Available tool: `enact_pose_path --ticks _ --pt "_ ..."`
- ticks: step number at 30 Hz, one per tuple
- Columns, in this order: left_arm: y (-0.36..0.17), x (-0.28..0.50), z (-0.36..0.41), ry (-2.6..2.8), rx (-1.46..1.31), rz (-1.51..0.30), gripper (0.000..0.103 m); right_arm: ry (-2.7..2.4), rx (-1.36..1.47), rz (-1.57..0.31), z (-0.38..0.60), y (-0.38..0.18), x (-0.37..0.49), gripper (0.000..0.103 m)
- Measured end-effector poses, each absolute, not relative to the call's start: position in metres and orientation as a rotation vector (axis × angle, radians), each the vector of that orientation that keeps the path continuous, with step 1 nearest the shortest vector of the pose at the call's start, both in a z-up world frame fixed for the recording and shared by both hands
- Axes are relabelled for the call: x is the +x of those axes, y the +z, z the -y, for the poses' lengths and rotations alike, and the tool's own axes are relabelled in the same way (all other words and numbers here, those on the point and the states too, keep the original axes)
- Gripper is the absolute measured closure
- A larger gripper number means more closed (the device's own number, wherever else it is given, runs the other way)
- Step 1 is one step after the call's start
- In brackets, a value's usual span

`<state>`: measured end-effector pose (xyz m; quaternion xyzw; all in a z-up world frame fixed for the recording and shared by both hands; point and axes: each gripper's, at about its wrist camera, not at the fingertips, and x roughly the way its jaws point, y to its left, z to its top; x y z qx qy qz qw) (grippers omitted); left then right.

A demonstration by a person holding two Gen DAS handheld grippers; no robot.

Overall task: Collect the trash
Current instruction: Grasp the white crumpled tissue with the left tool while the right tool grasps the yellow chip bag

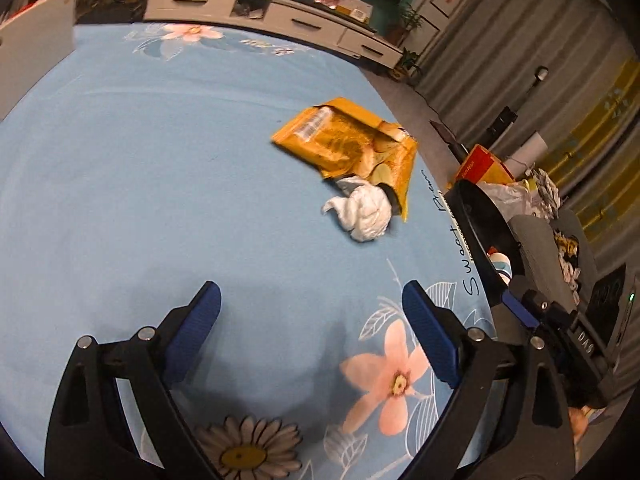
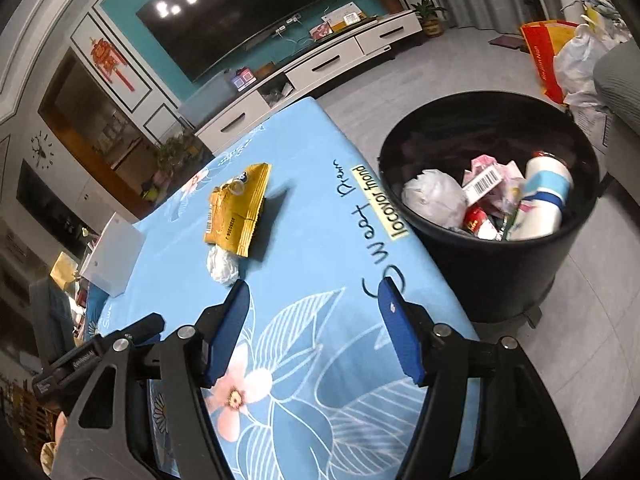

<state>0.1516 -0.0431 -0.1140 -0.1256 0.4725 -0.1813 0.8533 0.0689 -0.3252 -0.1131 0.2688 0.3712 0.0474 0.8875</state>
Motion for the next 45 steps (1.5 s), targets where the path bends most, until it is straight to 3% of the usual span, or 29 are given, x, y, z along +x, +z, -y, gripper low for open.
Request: enact_pose_path --ticks 5,9,12,15,17,18,32,34,37,38,41,45 --pt "-0.118 0.173 0.075 -0.435 -0.201 -0.967 0.022 0.113 0.563 -0.772 0.324 -0.113 0.084 0.037" --pt "-0.121 0.19 0.096 -0.466 -0.161 -0.947 0.024 0.147 0.569 -0.777 0.321 -0.11 0.102 0.037" --pt "-0.125 0.199 0.106 -0.472 -0.123 -0.933 0.032 0.194 0.581 -0.788 0.314 -0.108 0.124 0.037" --pt "-0.13 0.207 0.11 -0.484 -0.114 -0.941 0.05 0.239 0.585 -0.814 0.303 -0.11 0.15 0.037" --pt "-0.132 0.209 0.111 -0.495 -0.113 -0.947 0.068 0.259 0.605 -0.841 0.296 -0.114 0.167 0.037" --pt "-0.132 0.208 0.109 -0.51 -0.124 -0.949 0.071 0.268 0.614 -0.853 0.293 -0.116 0.175 0.037" --pt "-0.105 0.176 0.027 -0.403 -0.234 -0.854 0.073 0.254 0.611 -0.912 0.264 -0.123 0.217 0.037" --pt "-0.102 0.177 0.013 -0.374 -0.263 -0.85 0.073 0.246 0.586 -0.911 0.26 -0.124 0.218 0.044" --pt "-0.098 0.176 0.003 -0.357 -0.288 -0.837 0.073 0.246 0.559 -0.921 0.253 -0.124 0.22 0.064" --pt "-0.098 0.175 0.002 -0.355 -0.292 -0.836 0.073 0.252 0.545 -0.916 0.252 -0.123 0.219 0.083" --pt "-0.095 0.172 0.0 -0.355 -0.305 -0.835 0.073 0.256 0.51 -0.902 0.246 -0.119 0.213 0.09" --pt "-0.093 0.167 -0.008 -0.361 -0.316 -0.834 0.073 0.247 0.479 -0.851 0.246 -0.104 0.192 0.092"
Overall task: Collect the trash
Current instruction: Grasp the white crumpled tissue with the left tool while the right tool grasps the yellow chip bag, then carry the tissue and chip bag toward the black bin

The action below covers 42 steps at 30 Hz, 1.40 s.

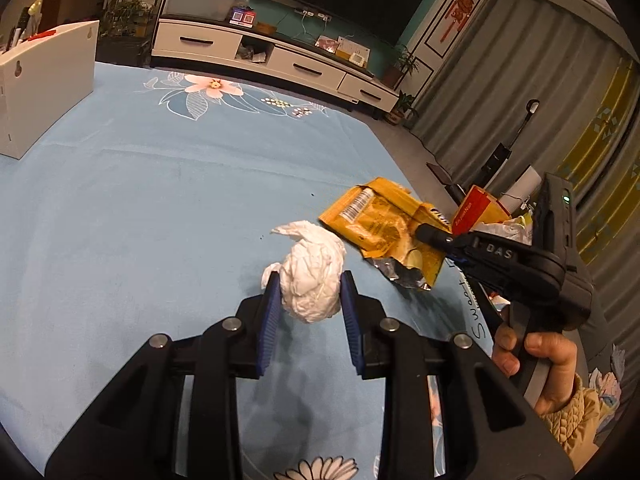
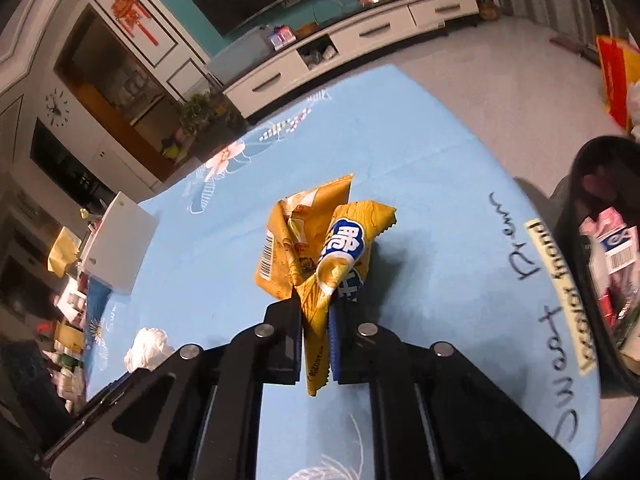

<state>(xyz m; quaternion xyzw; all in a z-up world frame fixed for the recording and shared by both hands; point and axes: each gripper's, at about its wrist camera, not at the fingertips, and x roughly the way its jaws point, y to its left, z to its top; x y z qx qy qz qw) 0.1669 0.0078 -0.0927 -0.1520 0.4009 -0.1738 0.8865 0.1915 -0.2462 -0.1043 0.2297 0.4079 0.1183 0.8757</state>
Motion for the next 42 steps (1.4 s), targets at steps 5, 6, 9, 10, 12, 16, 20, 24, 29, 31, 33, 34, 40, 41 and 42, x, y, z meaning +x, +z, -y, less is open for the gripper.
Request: enact_pose_path --ticks 5,6,9,10,12,16,20,24,29,31,33,34,40,41,42 --pt "-0.084 0.16 -0.011 -0.357 -0.315 -0.828 0.073 0.23 0.452 -0.807 0.25 -0.089 0.156 0.092" --pt "-0.083 0.159 -0.012 -0.353 -0.312 -0.826 0.073 0.228 0.443 -0.795 0.252 -0.085 0.145 0.092" --pt "-0.077 0.15 -0.015 -0.34 -0.299 -0.82 0.072 0.216 0.45 -0.779 0.258 -0.08 0.122 0.092" --pt "-0.075 0.148 -0.016 -0.335 -0.294 -0.819 0.072 0.212 0.452 -0.776 0.26 -0.079 0.114 0.092" --pt "-0.072 0.143 -0.015 -0.326 -0.287 -0.817 0.072 0.198 0.448 -0.766 0.264 -0.075 0.099 0.092" --pt "-0.065 0.135 -0.014 -0.32 -0.277 -0.81 0.072 0.163 0.421 -0.744 0.27 -0.067 0.074 0.092" --pt "-0.059 0.131 -0.012 -0.326 -0.268 -0.8 0.072 0.088 0.365 -0.698 0.276 -0.056 0.05 0.092" --pt "-0.053 0.128 -0.009 -0.336 -0.25 -0.786 0.072 0.043 0.326 -0.655 0.283 -0.046 0.037 0.092" --pt "-0.046 0.118 -0.001 -0.359 -0.219 -0.77 0.072 0.02 0.337 -0.612 0.297 -0.04 0.024 0.092" --pt "-0.042 0.116 0.007 -0.369 -0.199 -0.762 0.072 0.014 0.342 -0.6 0.302 -0.038 0.022 0.092" --pt "-0.041 0.114 0.013 -0.381 -0.179 -0.758 0.072 0.006 0.343 -0.591 0.306 -0.038 0.018 0.092" --pt "-0.04 0.113 0.015 -0.387 -0.172 -0.757 0.072 0.001 0.345 -0.586 0.308 -0.038 0.016 0.092" --pt "-0.036 0.116 0.043 -0.428 -0.117 -0.756 0.072 -0.026 0.363 -0.571 0.324 -0.039 0.007 0.092" --pt "-0.036 0.117 0.049 -0.436 -0.107 -0.758 0.072 -0.031 0.368 -0.569 0.328 -0.04 0.006 0.092" --pt "-0.037 0.117 0.054 -0.444 -0.099 -0.759 0.072 -0.035 0.372 -0.568 0.329 -0.04 0.005 0.092"
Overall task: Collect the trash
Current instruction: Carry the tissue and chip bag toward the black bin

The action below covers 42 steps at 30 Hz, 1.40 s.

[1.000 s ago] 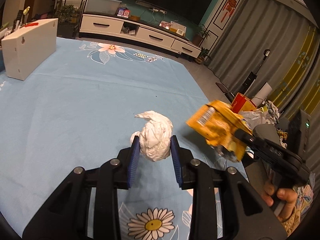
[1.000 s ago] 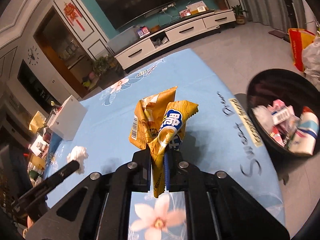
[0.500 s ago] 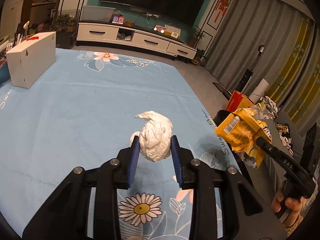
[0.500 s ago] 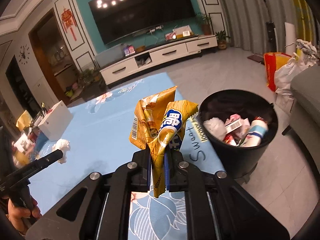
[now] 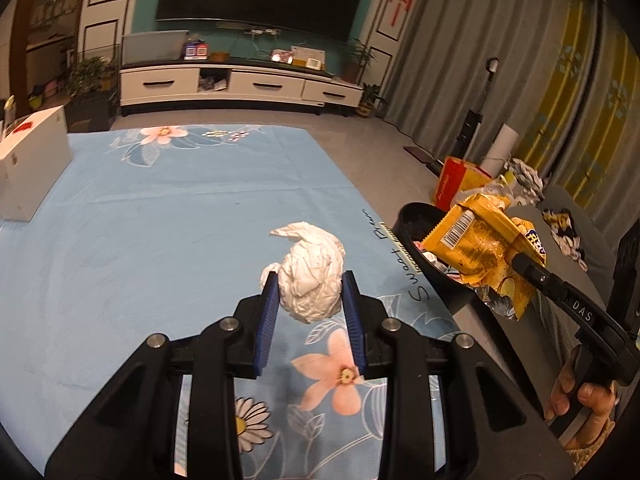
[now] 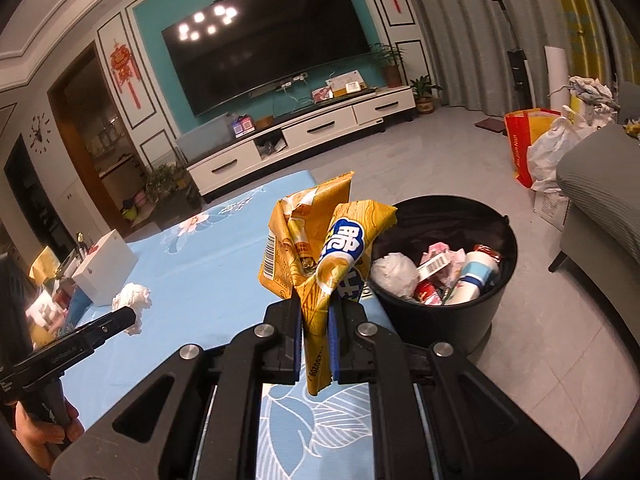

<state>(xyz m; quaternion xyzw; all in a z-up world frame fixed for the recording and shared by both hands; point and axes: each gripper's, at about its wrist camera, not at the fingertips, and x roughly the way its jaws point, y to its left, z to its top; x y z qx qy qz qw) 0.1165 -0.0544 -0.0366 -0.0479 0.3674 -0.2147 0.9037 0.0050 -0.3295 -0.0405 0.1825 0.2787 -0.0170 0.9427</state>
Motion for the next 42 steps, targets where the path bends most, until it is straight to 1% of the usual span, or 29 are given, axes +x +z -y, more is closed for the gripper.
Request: enact_pose_path --ticks 31,42 --pt "-0.052 0.154 0.186 -0.618 0.09 -0.794 0.072 -0.248 0.485 -0.532 0.427 -0.078 -0.004 0.092" --pt "-0.058 0.174 0.25 -0.738 0.132 -0.779 0.072 -0.267 0.504 -0.525 0.454 -0.087 0.015 0.092"
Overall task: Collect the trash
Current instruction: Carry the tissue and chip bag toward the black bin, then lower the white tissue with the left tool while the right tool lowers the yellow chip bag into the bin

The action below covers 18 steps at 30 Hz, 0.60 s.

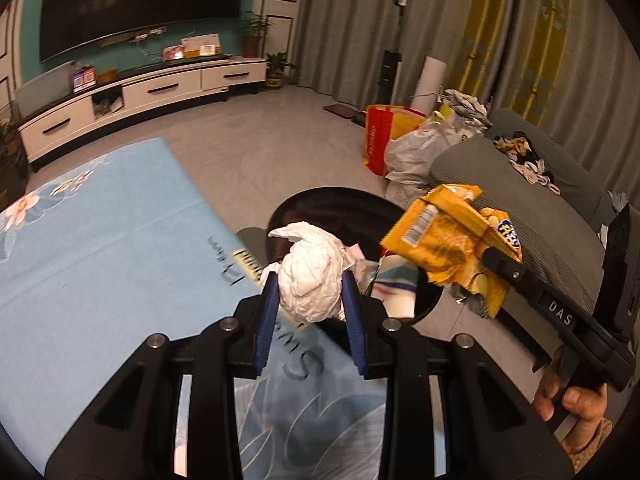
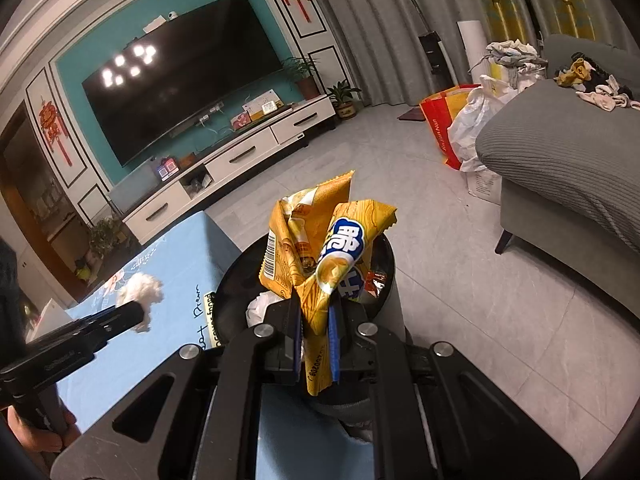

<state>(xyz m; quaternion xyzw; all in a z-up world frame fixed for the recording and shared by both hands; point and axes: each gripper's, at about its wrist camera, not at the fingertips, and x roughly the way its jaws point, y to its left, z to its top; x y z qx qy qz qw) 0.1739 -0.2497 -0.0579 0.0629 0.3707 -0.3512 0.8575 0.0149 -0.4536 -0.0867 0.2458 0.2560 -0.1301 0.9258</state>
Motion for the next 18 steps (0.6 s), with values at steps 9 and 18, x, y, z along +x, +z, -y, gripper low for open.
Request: enact_pose_path --ticks 9,18 --pt "-0.073 0.187 0.287 -0.764 0.179 -0.796 0.072 -0.233 0.49 -0.532 0.458 -0.09 0.034 0.091" --pt "-0.085 0.195 0.306 -0.777 0.212 -0.814 0.071 -0.218 0.478 -0.555 0.458 -0.097 0.046 0.091"
